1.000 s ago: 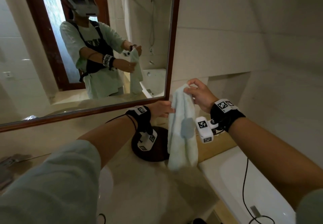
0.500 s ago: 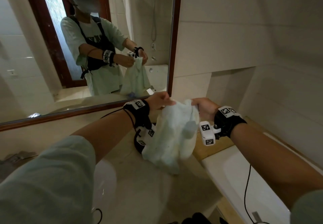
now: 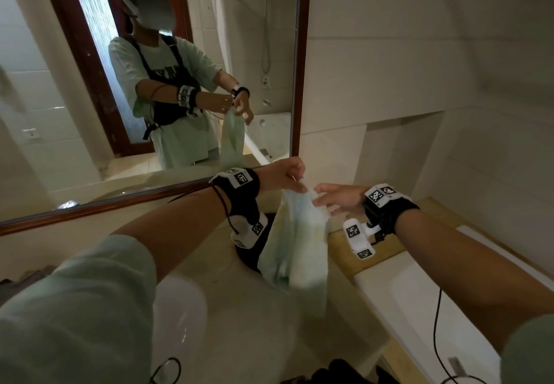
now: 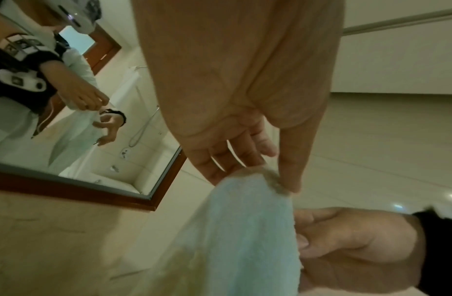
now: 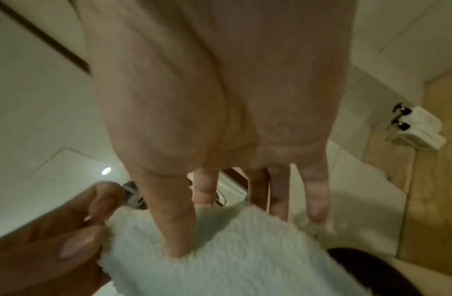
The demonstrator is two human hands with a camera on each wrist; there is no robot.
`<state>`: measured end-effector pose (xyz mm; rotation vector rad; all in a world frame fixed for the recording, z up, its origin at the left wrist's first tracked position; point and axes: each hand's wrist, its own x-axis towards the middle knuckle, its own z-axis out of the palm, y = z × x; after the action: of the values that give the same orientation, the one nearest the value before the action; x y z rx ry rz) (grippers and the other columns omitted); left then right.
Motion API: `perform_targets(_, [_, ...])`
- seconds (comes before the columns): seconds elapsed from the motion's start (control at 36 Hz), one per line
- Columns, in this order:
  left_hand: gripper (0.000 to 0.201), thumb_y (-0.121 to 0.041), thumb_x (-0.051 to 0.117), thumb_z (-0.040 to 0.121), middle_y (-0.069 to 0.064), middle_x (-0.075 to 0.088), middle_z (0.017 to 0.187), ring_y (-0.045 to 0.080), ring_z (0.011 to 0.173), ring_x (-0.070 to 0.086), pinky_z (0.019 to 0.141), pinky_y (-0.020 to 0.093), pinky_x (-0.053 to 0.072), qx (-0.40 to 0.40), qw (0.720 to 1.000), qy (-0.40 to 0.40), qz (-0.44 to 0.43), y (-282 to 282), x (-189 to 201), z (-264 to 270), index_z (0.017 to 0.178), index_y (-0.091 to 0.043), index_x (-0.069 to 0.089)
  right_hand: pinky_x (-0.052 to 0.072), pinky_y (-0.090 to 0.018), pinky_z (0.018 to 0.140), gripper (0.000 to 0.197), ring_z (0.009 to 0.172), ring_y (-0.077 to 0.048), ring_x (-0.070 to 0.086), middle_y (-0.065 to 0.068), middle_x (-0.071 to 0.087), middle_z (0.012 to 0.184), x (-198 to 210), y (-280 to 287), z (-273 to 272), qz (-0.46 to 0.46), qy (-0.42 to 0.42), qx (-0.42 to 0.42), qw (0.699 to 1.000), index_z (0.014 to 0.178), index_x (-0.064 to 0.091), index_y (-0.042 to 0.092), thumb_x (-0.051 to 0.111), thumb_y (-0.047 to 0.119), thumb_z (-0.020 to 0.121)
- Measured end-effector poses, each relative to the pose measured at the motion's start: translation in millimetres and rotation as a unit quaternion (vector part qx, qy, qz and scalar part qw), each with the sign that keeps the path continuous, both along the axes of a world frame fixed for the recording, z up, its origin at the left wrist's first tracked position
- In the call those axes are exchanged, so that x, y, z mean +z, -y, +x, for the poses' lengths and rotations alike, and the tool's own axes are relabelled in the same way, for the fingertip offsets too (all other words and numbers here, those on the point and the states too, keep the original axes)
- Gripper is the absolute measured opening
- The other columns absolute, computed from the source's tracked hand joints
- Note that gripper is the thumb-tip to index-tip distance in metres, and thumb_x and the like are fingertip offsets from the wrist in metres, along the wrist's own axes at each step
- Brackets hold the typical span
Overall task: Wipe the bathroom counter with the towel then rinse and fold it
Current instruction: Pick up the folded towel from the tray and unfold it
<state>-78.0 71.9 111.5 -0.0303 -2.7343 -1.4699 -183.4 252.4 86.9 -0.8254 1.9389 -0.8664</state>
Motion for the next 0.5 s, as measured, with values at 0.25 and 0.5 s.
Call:
perform_targets(0.25, [0.045, -0.001, 0.076, 0.073, -0.004, 0.038, 0.072, 0.011, 0.063, 0.033, 0.056, 0.022, 0.03, -0.011, 0.994, 0.002, -0.11, 5, 3, 5, 0.073, -0.021, 0.035, 0.026, -0.026, 0.064, 0.03, 0.074, -0.012, 0.036, 0.005, 0.04, 0.076, -4, 3, 3, -0.057, -0.16, 0.031, 0.985, 0.074, 0.04, 0.021, 0.067, 0.022, 0.089])
perform_targets(0.5, [0.04, -0.014, 0.076, 0.064, -0.002, 0.041, 0.076, 0.018, 0.069, 0.036, 0.061, 0.03, 0.034, -0.02, 0.986, 0.048, -0.157, 10, 1, 17, 0.073, -0.026, 0.038, 0.041, -0.029, 0.08, 0.037, 0.085, -0.016, 0.054, -0.001, 0.059, 0.092, 2, 0, 6, 0.013, -0.211, 0.053, 0.976, 0.108, 0.051, 0.02, 0.074, 0.031, 0.082])
